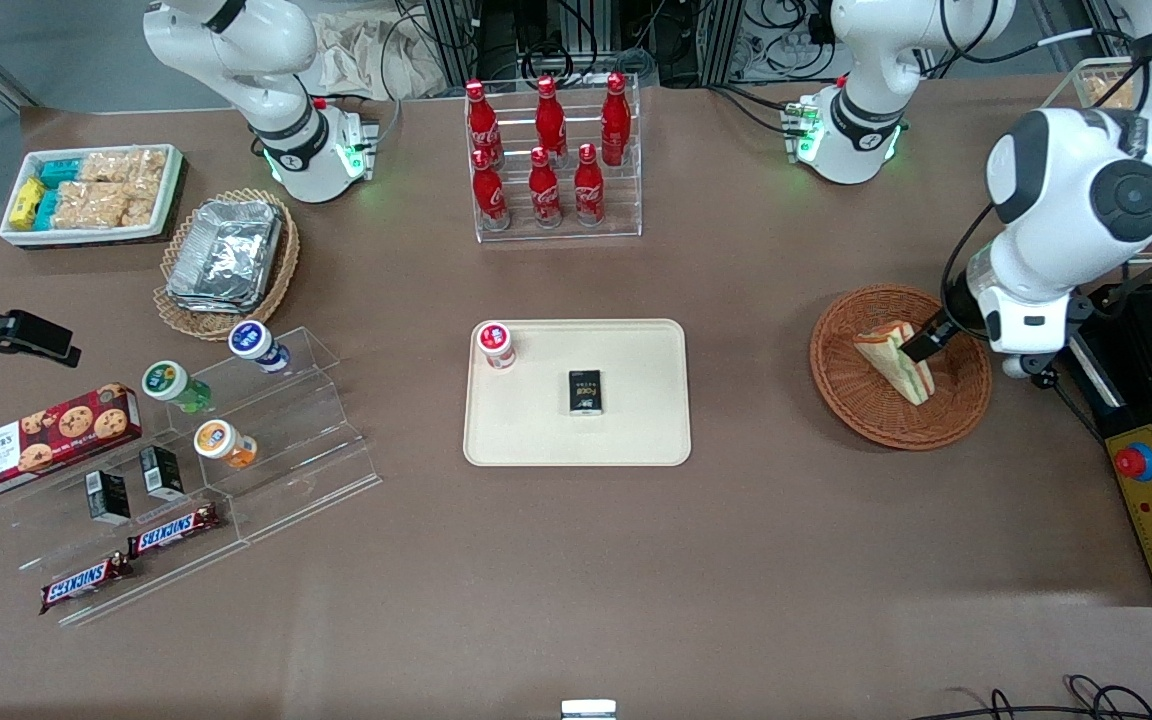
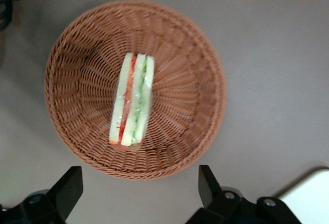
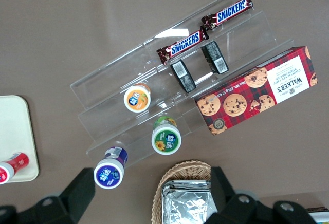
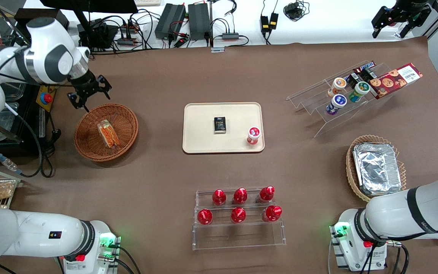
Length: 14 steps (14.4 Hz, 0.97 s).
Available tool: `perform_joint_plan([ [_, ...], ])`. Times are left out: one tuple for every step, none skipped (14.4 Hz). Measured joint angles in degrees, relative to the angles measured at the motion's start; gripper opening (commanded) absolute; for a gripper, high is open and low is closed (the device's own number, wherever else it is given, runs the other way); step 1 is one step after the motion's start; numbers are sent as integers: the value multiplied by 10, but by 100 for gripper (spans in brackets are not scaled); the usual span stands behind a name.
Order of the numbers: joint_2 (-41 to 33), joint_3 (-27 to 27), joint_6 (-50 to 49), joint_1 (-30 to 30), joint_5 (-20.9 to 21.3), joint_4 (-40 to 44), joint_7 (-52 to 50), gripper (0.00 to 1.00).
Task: Place sandwich from basket to tray
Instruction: 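Close the left gripper on the sandwich's wrapped end, then lift the sandwich with the left gripper and carry it toward the white tray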
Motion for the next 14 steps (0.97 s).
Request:
perform_joint_plan([
  [0, 0, 10, 0, 2, -11, -4, 100],
  [0, 0, 29, 0, 4, -25, -6, 100],
  [0, 0, 55, 0, 4, -42, -7, 100],
  [0, 0, 80, 0, 5, -61, -7, 100],
  [0, 1, 104, 0, 5, -80, -7, 100],
  [1, 1, 125, 1, 5, -96, -7, 100],
  [3, 1, 143, 1, 9, -110, -7, 100],
  [5, 2, 160, 2, 16, -122, -7, 100],
  [8, 3, 176, 2, 22, -133, -7, 100],
  [10, 4, 190, 2, 24, -143, -7, 100],
  [13, 4, 200, 2, 26, -151, -7, 100],
  [17, 5, 206, 2, 30, -156, -7, 100],
  [22, 5, 212, 2, 36, -158, -7, 100],
  [27, 5, 222, 2, 41, -161, -7, 100],
])
